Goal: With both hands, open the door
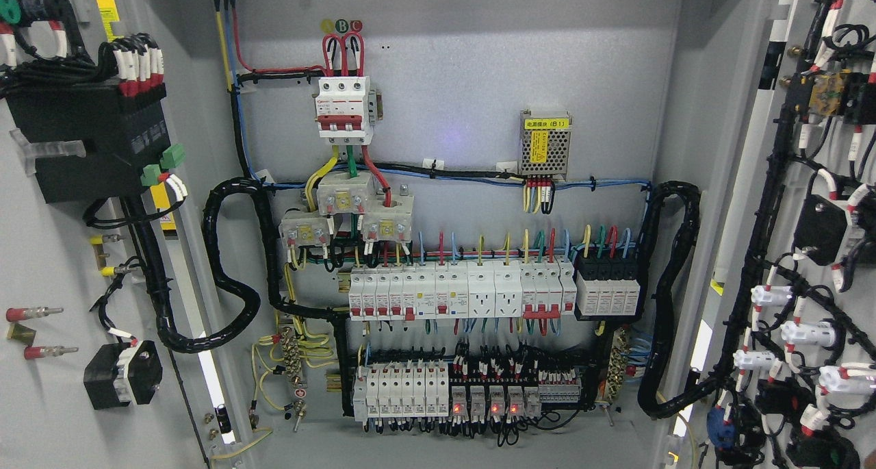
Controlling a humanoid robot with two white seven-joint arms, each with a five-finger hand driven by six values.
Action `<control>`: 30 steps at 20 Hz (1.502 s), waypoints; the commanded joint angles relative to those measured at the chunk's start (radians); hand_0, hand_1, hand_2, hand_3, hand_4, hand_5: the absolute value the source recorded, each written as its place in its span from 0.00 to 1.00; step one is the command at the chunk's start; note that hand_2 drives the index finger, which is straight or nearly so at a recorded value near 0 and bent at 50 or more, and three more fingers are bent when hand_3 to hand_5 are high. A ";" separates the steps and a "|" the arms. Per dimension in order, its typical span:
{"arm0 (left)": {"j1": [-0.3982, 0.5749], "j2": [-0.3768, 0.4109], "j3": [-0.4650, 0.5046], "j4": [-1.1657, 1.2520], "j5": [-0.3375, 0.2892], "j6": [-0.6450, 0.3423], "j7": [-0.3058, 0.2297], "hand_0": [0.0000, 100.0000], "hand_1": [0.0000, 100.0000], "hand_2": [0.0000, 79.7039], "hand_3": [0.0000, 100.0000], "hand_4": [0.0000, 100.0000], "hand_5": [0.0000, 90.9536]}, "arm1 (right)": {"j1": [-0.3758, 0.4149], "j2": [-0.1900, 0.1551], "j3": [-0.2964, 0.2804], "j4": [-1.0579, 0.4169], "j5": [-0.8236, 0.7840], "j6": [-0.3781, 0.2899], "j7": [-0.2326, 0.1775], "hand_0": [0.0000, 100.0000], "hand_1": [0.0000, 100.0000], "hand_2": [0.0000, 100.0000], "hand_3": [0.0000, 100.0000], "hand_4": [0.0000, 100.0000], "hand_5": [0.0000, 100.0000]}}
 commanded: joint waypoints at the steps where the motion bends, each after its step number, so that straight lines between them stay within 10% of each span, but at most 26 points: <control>1: -0.006 0.022 0.112 -0.197 0.001 -0.015 0.003 0.12 0.56 0.00 0.00 0.00 0.00 | 0.001 -0.054 -0.157 -0.034 -0.051 -0.007 0.000 0.00 0.50 0.04 0.00 0.00 0.00; 30: 0.066 0.028 0.343 -0.081 0.228 0.084 -0.086 0.12 0.56 0.00 0.00 0.00 0.00 | -0.057 -0.019 -0.237 -0.036 -0.110 -0.059 -0.003 0.00 0.50 0.04 0.00 0.00 0.00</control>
